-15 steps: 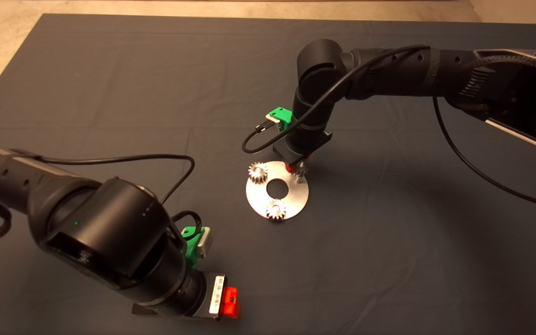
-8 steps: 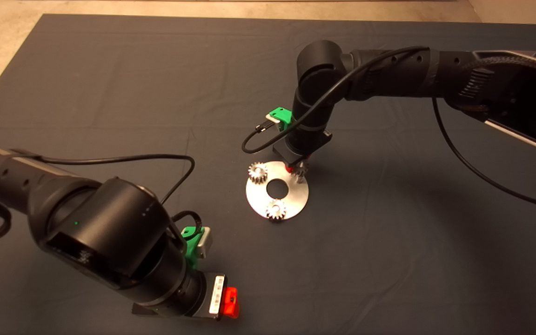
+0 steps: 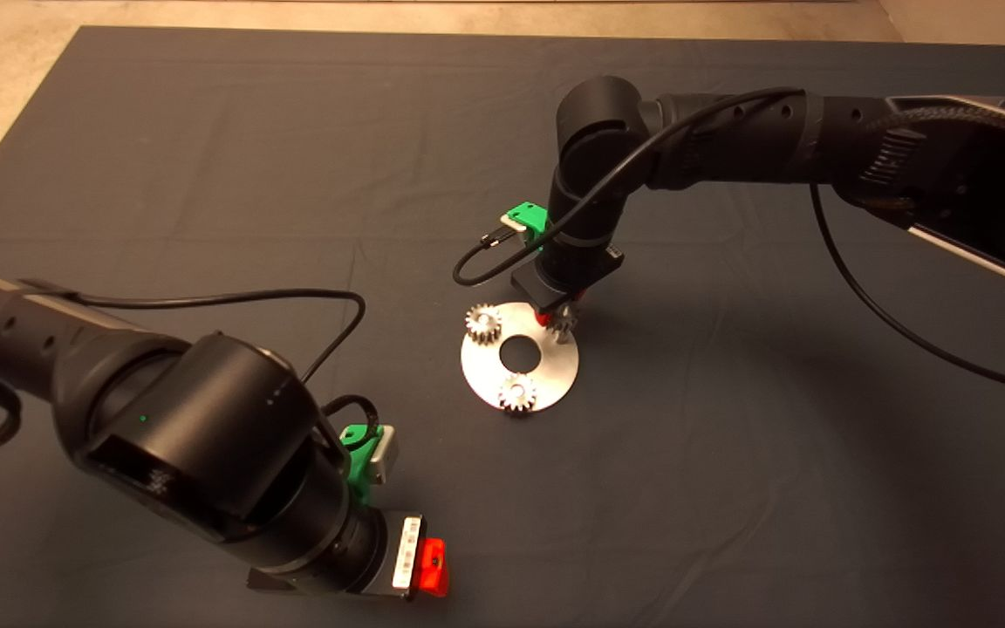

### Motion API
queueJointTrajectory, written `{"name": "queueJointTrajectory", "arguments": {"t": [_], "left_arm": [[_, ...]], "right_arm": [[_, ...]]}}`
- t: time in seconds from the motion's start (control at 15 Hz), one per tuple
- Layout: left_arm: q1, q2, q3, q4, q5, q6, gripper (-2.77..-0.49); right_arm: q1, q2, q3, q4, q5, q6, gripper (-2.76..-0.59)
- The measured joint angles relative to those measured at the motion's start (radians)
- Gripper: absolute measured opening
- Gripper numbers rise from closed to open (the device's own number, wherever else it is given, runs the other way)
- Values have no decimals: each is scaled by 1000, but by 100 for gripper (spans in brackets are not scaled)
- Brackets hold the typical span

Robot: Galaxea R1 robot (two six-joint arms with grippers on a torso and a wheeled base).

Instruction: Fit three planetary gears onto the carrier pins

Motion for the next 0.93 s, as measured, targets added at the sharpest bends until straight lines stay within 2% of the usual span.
{"name": "queueJointTrajectory", "arguments": {"t": [0.93], "left_arm": [[0,0,0,0,0,0,-50]], "right_arm": [[-1,0,-26,45,3,3,-239]]}}
